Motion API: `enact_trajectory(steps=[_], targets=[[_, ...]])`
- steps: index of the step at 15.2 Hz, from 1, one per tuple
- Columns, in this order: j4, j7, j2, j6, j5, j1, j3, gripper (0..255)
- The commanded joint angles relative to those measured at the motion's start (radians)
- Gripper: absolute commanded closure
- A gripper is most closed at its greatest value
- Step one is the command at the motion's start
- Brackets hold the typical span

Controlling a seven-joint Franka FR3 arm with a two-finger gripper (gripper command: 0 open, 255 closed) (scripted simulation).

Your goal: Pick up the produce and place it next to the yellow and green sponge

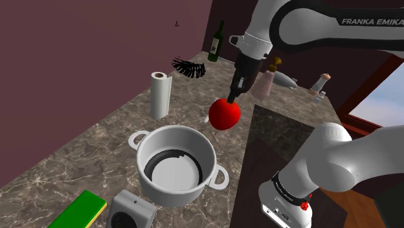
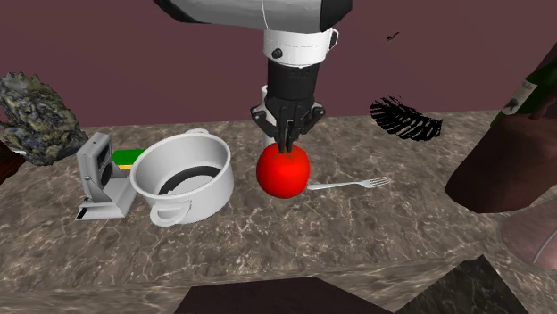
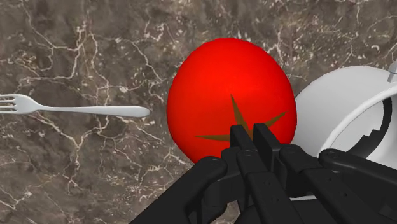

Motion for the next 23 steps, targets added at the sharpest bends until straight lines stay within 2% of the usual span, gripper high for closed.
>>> enact_trajectory(steps=[1,18,23], targets=[[0.029,0.001,0.000,-0.029,-0.001,0.000,0.000,255],[0.273,0.014,0.023,-0.250,-0.005,0.000,-0.003,255],[0.351,0.116,0.133,-0.210,0.041,0.033,0.086,255]])
